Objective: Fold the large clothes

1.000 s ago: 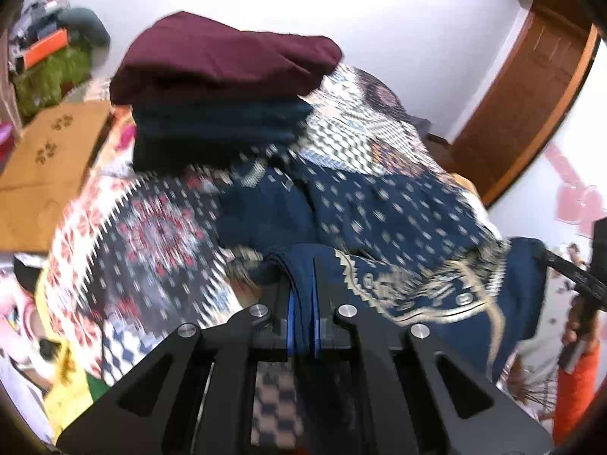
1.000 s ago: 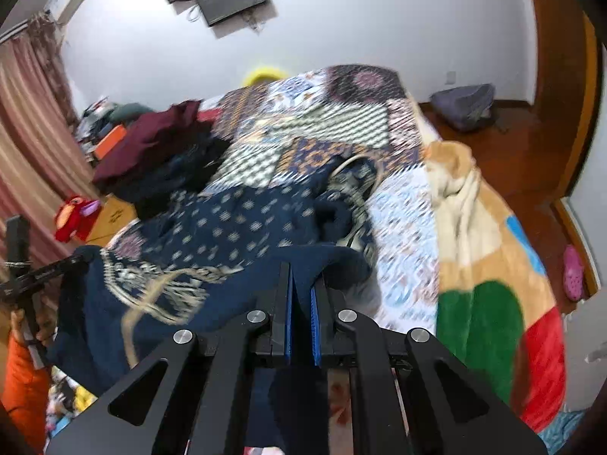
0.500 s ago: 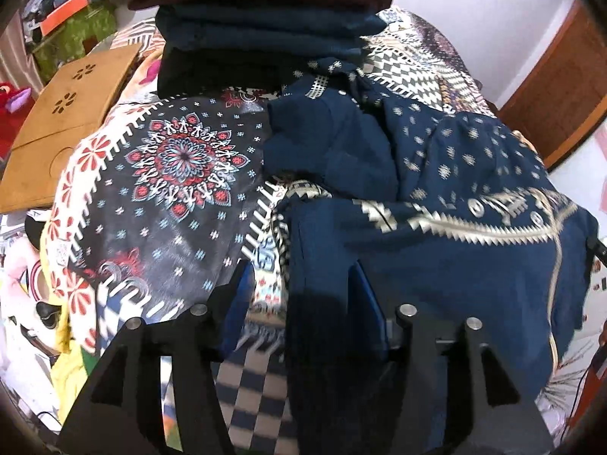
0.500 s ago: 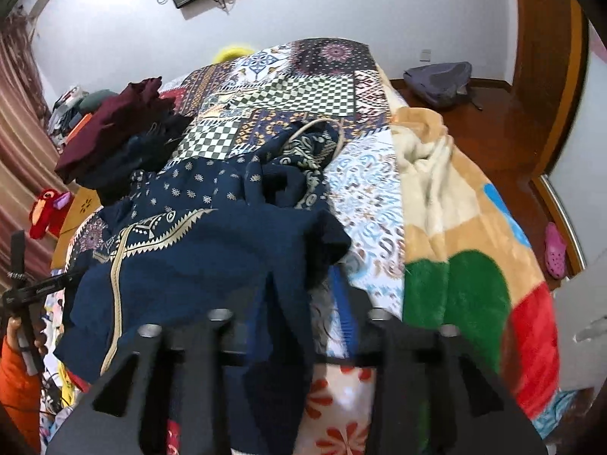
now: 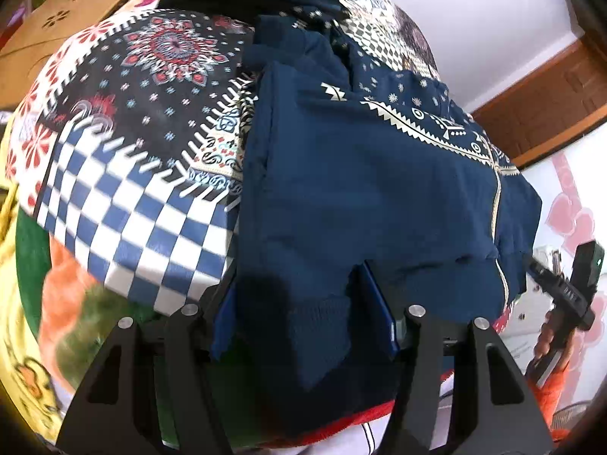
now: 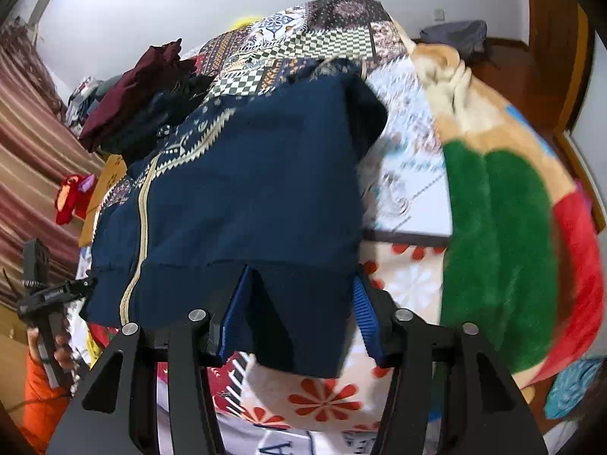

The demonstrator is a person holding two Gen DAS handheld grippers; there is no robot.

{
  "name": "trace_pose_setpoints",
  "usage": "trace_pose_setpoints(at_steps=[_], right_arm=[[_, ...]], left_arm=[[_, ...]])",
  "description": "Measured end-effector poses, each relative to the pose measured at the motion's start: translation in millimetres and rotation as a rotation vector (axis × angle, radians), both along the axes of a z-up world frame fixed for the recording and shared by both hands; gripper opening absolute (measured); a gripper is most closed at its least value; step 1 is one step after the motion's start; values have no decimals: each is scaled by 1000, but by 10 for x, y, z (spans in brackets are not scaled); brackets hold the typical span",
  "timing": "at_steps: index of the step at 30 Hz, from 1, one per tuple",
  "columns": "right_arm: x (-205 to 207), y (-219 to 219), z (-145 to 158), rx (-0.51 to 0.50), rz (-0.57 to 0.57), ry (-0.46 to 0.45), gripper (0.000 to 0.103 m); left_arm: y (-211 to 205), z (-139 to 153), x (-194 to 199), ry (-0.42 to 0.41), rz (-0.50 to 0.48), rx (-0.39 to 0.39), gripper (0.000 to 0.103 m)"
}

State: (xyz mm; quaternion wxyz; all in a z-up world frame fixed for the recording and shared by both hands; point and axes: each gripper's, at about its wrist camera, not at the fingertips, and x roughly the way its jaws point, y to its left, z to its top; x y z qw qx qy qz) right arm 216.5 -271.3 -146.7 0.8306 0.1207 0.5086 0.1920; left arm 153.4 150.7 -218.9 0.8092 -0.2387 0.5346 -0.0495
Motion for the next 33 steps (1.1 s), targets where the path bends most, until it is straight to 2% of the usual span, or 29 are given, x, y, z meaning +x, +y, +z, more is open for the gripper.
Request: trace_pose_setpoints(at_steps=[2, 3, 4, 5, 7, 10, 13, 17, 21, 24, 27, 29, 33], right_arm=[[-26, 25, 8, -12, -20, -23, 44], [-32, 37, 27, -10, -18, -30, 31], [-30, 50, 48, -2, -13, -36, 26], [-30, 60, 73, 10, -5, -38, 20], [-32, 90, 121, 36, 18, -46, 14], [-20, 139, 269, 66, 33, -88, 13], [22, 163, 481, 108, 41, -143, 13], [188, 159, 829, 143, 55, -225, 12], [480, 173, 1155, 124, 29, -320, 12], [792, 186, 1253, 105, -1, -355, 12], [1196, 266, 1214, 64, -29, -357, 12], [1462, 321, 1104, 42, -33, -332, 12], [1911, 442, 756, -9, -42, -252, 13]], left_arm=[[-2, 13, -30, -7, 17, -10, 60], [-4, 22, -42, -11, 21, -17, 59], [-15, 39, -54, -16, 18, -15, 55], [-18, 55, -59, -23, 11, -12, 49], [-45, 126, -79, -42, -1, 11, 23], [-66, 291, -77, -88, -22, 20, 12], [-101, 561, -45, -163, -36, 42, 9], [-67, 1018, 78, -282, -43, 31, 9], [62, 1450, 352, -397, -23, 12, 9], [174, 1610, 733, -440, 17, 32, 9], [269, 1564, 1212, -422, 65, 53, 9], [316, 1410, 1573, -385, 91, 69, 9], [341, 932, 2179, -257, 112, 137, 9]])
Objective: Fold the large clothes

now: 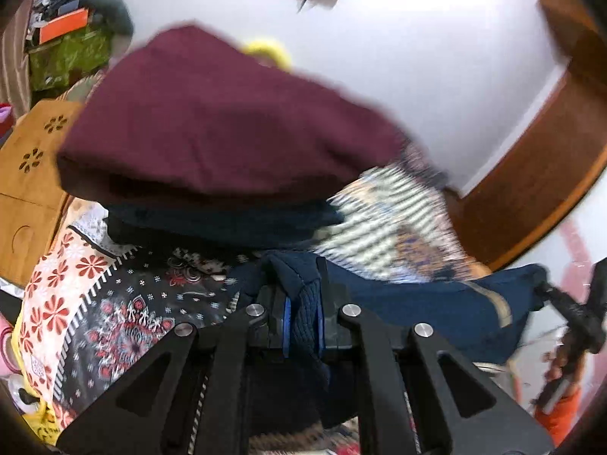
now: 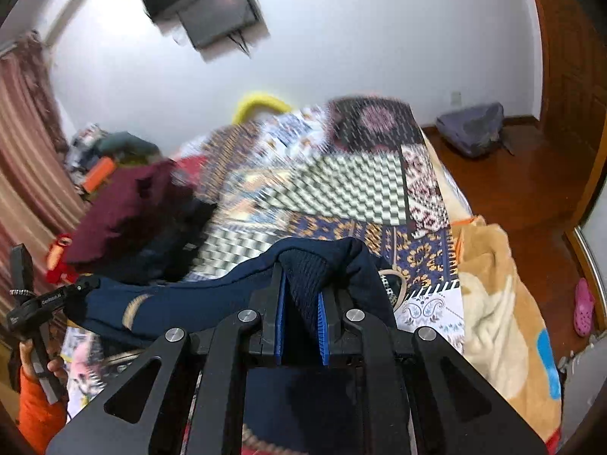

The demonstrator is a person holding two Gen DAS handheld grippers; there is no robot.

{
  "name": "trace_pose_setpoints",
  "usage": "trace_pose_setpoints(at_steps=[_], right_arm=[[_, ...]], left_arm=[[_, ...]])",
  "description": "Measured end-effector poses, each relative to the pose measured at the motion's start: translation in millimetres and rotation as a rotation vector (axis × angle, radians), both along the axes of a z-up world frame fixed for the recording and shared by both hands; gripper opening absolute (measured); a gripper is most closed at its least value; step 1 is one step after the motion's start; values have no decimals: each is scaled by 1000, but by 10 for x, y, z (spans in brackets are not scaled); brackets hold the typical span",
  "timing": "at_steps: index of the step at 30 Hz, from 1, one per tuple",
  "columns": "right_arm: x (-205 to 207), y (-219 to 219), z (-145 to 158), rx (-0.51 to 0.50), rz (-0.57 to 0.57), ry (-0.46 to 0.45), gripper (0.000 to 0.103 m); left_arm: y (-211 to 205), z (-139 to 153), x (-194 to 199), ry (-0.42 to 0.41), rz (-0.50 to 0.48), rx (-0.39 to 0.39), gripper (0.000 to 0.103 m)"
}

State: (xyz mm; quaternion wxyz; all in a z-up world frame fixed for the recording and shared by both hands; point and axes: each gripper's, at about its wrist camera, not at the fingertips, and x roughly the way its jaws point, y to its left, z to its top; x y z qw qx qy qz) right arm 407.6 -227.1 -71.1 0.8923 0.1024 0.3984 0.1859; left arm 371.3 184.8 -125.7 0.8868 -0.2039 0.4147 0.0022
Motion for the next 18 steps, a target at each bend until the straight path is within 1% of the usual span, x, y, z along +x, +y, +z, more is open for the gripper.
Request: trace_pose_setpoints(at_steps=[2, 4, 6, 8, 9, 11, 12, 13, 14, 15, 16, 17, 18], right_arm=[[113, -14, -134, -1, -7, 34, 14], [218, -73, -219, 13, -24, 65, 14], [245, -188, -231, 12, -78, 67, 14], [233, -336, -166, 0, -147, 45, 14], [212, -433, -128, 13, -173, 41, 14], [188, -573, -73, 48, -186, 55, 14], [160, -610, -49, 53, -186, 65, 15], [118, -649, -31, 48, -185, 71, 17], [62, -674, -17, 36, -183, 75, 25], [-6, -691, -16, 20, -178, 84, 41], [-79, -699, -29, 5, -168, 99, 49], [-134, -688, -51, -6, -155, 110, 59], [-162, -660, -88, -12, -143, 116, 62]], left_arm=[[26, -251, 162, 60, 9, -13, 9], [84, -469, 270, 112, 18, -47, 10], [119, -586, 306, 147, 13, -63, 11], [122, -639, 316, 186, -7, -66, 17], [113, -634, 317, 203, -30, -65, 22], [77, -528, 260, 192, -60, -50, 28], [71, -461, 233, 179, -67, -27, 36], [57, -357, 179, 159, -63, 11, 53], [54, -269, 125, 134, -50, 45, 62], [58, -152, 38, 89, -29, 80, 74], [72, -50, -48, 47, -11, 101, 81], [86, 14, -124, 21, -1, 110, 85], [107, 64, -214, 4, 11, 114, 91]])
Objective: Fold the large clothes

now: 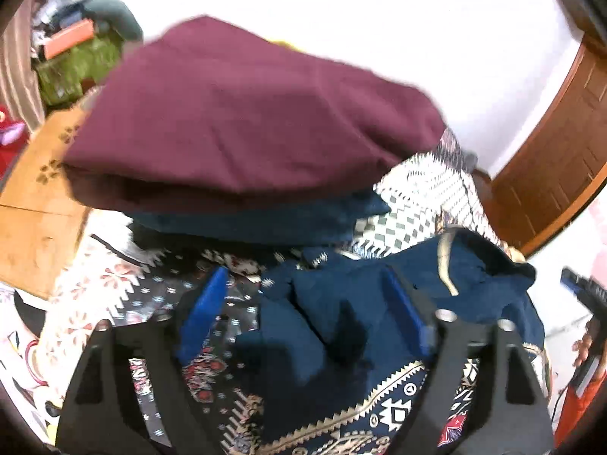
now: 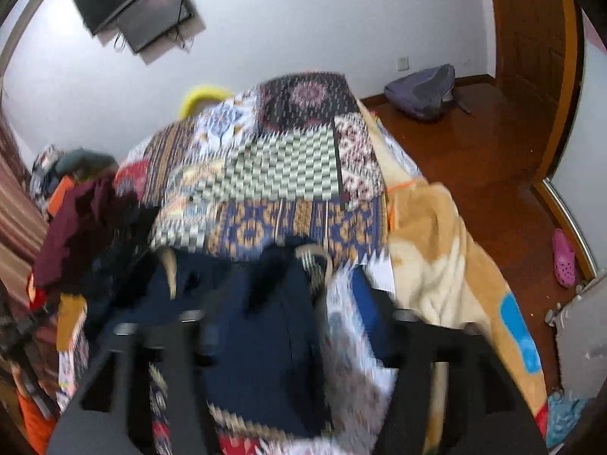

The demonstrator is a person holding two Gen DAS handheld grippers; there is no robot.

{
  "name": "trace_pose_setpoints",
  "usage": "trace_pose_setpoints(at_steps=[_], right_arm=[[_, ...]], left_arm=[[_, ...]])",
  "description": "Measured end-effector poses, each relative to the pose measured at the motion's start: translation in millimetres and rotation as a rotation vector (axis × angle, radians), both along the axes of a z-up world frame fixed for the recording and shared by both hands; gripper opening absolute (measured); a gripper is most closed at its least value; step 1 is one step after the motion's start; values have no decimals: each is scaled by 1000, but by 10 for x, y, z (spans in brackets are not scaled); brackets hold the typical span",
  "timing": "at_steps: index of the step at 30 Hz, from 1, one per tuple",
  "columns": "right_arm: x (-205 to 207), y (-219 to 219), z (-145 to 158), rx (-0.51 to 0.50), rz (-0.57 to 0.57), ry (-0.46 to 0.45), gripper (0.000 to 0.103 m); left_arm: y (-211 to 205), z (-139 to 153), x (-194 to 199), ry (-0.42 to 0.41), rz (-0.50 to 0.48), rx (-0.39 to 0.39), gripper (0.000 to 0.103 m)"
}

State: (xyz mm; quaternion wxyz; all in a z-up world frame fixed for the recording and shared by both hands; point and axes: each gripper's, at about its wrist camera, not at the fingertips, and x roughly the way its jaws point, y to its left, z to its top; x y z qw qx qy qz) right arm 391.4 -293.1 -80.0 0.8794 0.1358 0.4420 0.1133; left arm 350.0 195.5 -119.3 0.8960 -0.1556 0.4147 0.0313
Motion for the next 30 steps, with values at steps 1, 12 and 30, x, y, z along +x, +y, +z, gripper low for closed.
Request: trace_pose_setpoints(at_steps=[1, 12, 30], right_arm=[[-59, 13, -35, -3, 18, 8, 62], [-363, 174, -758, 32, 85, 225, 66], [-538, 247, -228, 174, 122, 66, 11]], left_arm=[[37, 15, -76, -6, 7, -1, 92], [83, -1090, -627, 293, 5, -288, 93], [-151, -741, -743, 117, -61, -337, 6]])
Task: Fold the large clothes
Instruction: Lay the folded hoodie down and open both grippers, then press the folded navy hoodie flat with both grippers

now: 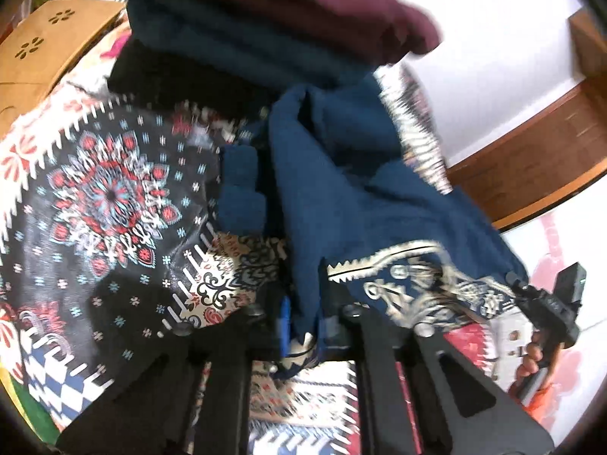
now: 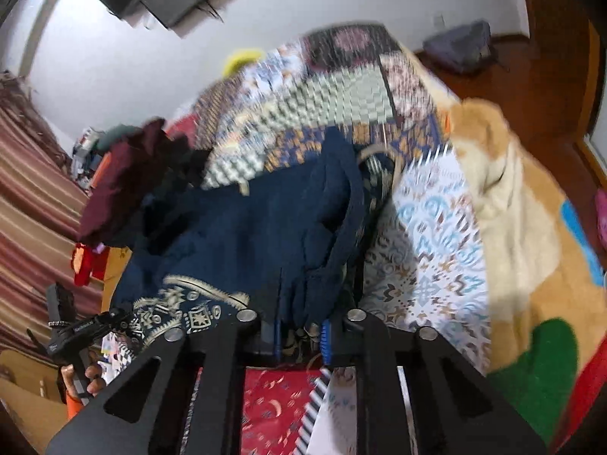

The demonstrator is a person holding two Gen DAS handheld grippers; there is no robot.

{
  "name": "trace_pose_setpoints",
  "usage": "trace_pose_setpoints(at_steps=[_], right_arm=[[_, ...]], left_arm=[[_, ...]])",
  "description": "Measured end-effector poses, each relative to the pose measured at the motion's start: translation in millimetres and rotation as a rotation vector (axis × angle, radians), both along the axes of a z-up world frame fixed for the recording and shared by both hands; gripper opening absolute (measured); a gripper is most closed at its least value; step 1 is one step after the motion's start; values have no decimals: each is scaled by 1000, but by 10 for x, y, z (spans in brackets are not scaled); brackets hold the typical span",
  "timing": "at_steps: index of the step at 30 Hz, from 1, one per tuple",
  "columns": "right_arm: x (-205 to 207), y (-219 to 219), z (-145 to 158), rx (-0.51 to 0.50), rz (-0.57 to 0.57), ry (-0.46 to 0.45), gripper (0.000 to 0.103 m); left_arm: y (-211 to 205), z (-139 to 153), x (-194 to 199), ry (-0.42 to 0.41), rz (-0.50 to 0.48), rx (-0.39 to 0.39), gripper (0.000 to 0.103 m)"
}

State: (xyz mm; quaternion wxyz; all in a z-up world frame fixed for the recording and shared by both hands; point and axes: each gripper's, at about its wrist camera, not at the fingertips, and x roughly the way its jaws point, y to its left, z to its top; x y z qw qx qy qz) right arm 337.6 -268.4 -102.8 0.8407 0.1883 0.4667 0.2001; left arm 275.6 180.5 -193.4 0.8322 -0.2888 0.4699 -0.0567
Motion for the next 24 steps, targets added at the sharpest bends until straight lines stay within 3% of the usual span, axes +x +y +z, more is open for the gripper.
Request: trace_pose_setpoints(at_steps=[5, 10, 15, 19, 21, 24], right_arm=[[-368, 0, 122, -10, 46, -28, 11], [-680, -66, 5, -63, 39, -26, 12], [-711, -144, -78, -157, -34, -25, 22], [-751, -126, 131, -335, -101, -109, 29], [-768, -124, 225, -359, -106, -140, 41], [-739, -51, 355, -372, -84, -190, 42]], left_arm=[[71, 301, -358, -72, -3, 3, 6], [113, 334, -756, -56, -17, 118, 8], [322, -65, -933, 121, 90, 408, 8], [561, -129, -1103, 151, 128, 321, 8], [589, -54, -1103, 132, 135, 332, 8], [557, 113, -1016, 89, 117, 322, 12]])
